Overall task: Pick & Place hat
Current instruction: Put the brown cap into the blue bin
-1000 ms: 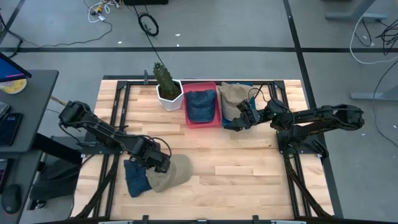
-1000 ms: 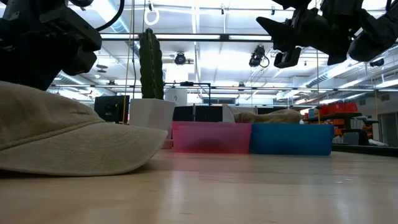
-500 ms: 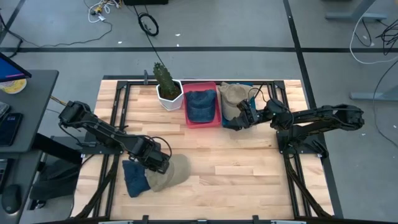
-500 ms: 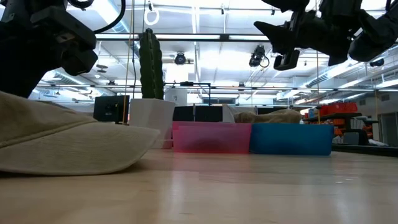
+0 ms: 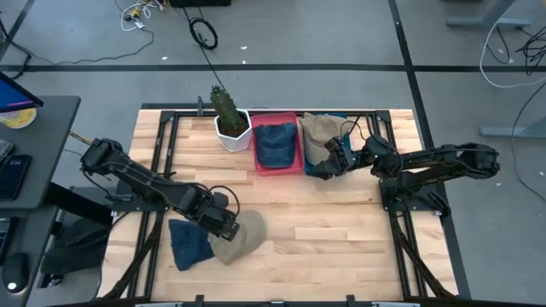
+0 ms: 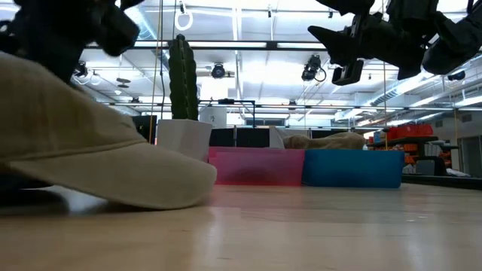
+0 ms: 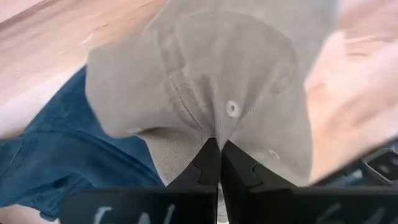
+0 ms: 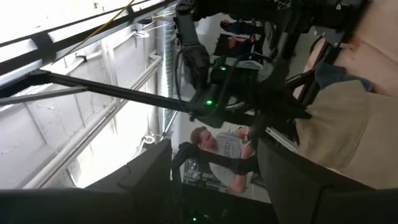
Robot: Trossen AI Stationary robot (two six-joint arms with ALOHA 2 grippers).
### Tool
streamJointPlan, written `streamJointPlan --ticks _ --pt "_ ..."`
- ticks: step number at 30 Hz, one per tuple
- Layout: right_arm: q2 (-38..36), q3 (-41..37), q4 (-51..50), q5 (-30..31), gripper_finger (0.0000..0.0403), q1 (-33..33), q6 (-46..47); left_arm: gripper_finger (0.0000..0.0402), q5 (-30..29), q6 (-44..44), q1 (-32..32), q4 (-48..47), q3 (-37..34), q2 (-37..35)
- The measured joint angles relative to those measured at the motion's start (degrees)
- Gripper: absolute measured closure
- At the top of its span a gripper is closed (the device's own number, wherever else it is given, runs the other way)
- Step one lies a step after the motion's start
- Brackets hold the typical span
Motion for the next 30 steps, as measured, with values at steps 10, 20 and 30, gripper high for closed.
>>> streamJointPlan --ticks 10,20,30 --pt "0.0 0.0 0.7 -1.7 0.0163 0.0 4.1 0.0399 -3.3 9.2 0.3 -3.7 11.1 0.0" --pt "0.0 0.0 6.0 -2.3 0.0160 0.0 8.2 0.0399 -7.8 20.1 2.7 -3.7 18.7 0.0" --pt "0.0 0.0 16.3 -1.3 0.0158 0.0 13.8 0.0399 -11.3 29.8 4.3 -3.8 25.8 0.0"
